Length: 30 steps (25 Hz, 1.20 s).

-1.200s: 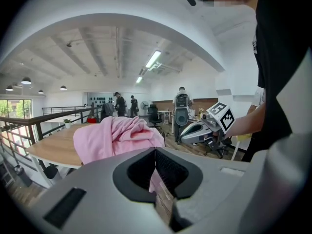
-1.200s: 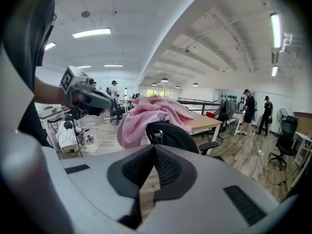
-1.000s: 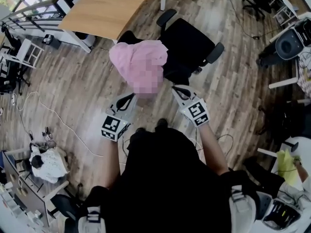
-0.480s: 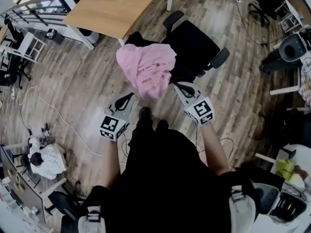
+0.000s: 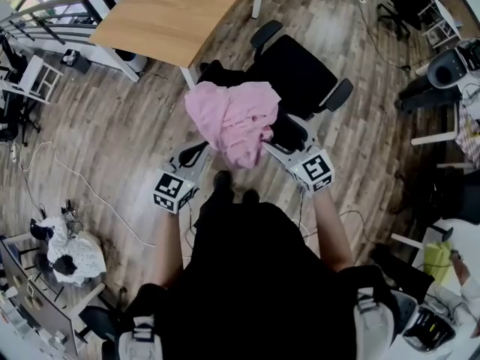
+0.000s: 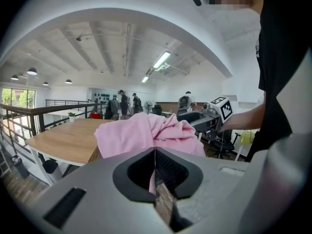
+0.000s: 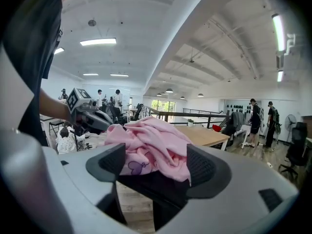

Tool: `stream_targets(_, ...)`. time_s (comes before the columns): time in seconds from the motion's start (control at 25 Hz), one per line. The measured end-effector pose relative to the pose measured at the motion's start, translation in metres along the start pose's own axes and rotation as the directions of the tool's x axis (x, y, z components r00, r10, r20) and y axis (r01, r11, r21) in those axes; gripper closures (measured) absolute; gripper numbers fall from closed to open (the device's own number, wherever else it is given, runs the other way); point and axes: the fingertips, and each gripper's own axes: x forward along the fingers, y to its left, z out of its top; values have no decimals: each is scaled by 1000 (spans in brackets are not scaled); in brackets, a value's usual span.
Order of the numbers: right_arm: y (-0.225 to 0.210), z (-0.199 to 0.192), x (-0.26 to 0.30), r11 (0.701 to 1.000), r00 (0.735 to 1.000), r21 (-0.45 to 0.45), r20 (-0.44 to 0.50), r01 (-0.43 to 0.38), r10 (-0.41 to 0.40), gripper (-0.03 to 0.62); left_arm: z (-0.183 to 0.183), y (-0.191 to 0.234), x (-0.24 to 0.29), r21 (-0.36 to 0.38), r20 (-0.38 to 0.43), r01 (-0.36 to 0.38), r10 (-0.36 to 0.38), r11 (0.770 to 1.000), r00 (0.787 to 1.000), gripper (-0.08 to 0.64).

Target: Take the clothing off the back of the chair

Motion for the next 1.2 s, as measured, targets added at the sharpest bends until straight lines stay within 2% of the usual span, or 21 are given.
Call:
stream_targets(0.16, -2, 12, 12, 996, 998, -65, -27, -53, 51, 156, -9, 15, 4, -12, -32, 28, -29, 1000, 999, 555)
stream_targets(0.28, 5, 18, 20, 989, 993, -86, -31, -120, 118, 139, -19, 27, 11, -12, -58, 33, -34, 999, 998, 550)
stream_targets(0.36, 11, 25, 29, 983, 985, -72, -27, -170, 169, 129, -28, 36, 16, -13, -88, 40, -41, 999, 995, 457)
stream_targets(0.44, 17, 27, 40, 973, 978, -101, -61, -206, 201, 120, -34, 44, 20, -13, -114, 56, -57, 998, 992, 359)
stream_targets(0.56, 21, 22, 51, 961, 967, -131, -115, -242, 227, 110, -40, 49, 28, -10, -141, 77, -77, 997, 987, 288)
stream_targets(0.68, 16, 12, 58, 957, 956, -117, -155, -267, 248, 109, -45, 48, 39, -27, -161, 108, -111, 994, 981, 233)
stream_targets(0.8, 15, 5, 66, 949, 941, -85, -180, -304, 285, 109, -48, 46, 46, -27, -176, 136, -138, 990, 975, 213)
stream_targets(1.04, 14, 0, 74, 945, 926, -2, -198, -328, 321, 109, -48, 30, 57, 1, -187, 217, -213, 976, 959, 209)
stream_targets(1.2, 19, -3, 78, 932, 909, 17, -214, -362, 357, 137, -47, 31, 62, 31, -204, 228, -217, 973, 954, 210)
